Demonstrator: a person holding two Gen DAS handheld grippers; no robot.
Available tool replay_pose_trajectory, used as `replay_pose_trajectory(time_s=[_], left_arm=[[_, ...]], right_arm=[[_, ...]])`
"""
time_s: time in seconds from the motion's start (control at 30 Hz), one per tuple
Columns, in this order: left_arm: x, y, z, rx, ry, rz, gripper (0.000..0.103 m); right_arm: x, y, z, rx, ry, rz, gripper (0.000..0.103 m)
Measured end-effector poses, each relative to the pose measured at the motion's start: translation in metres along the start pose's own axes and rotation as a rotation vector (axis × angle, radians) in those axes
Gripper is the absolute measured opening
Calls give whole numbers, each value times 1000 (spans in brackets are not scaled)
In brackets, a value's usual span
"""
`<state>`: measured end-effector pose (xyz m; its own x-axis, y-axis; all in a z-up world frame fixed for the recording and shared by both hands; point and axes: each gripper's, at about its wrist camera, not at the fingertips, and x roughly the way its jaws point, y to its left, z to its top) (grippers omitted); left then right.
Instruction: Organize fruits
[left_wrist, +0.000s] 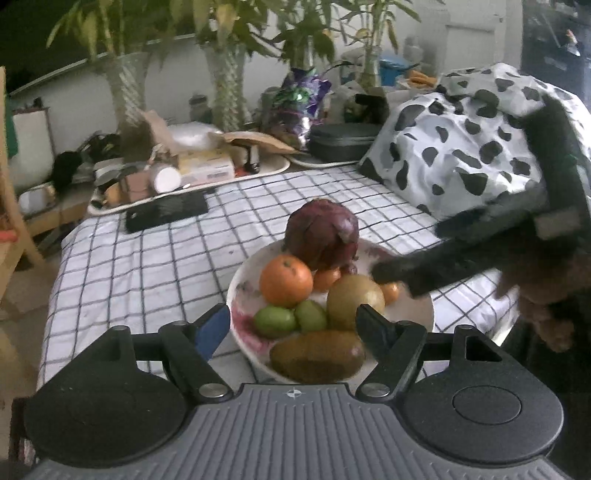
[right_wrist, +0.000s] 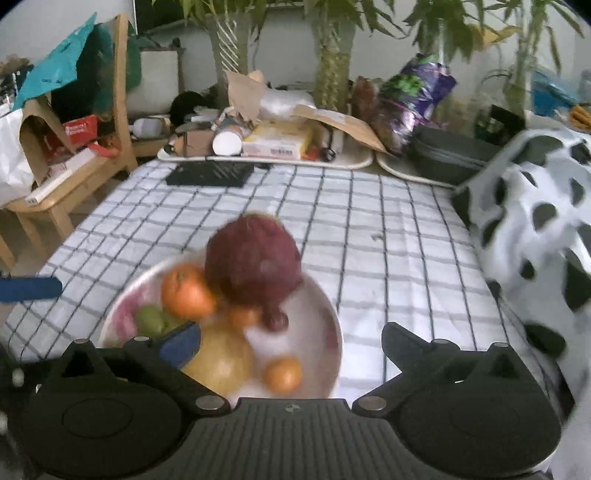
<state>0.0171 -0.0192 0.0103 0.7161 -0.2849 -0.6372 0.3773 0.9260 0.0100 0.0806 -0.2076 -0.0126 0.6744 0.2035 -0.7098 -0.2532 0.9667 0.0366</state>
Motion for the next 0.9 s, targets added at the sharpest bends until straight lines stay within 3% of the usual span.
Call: replay_pose_trajectory(time_s=[0.17,0.4,0.47,0.53,0.63,0.9], left_arm=[[-10,-1,-8,-55,46,36,74],[-14,-8,-19,-58,78,82,74],[-12,-8,-20,-58,93,86,79],[-8,-6,-23,-68,113,84,94],[-5,-1,-26,-98,128,66,102],[2,-2,-28,-96,161,93,103]], right_arm=[[-28,10,-23,-2,7,-41,103],[-46,28,-47,-36,19,-92,103],[-45,32,-50,-46,37,-104,103],[-43,34,-51,-55,49,-110,103],[-41,36,-52,-62,60,-119,103],[-35,37,-52,-71,80,-134,103]])
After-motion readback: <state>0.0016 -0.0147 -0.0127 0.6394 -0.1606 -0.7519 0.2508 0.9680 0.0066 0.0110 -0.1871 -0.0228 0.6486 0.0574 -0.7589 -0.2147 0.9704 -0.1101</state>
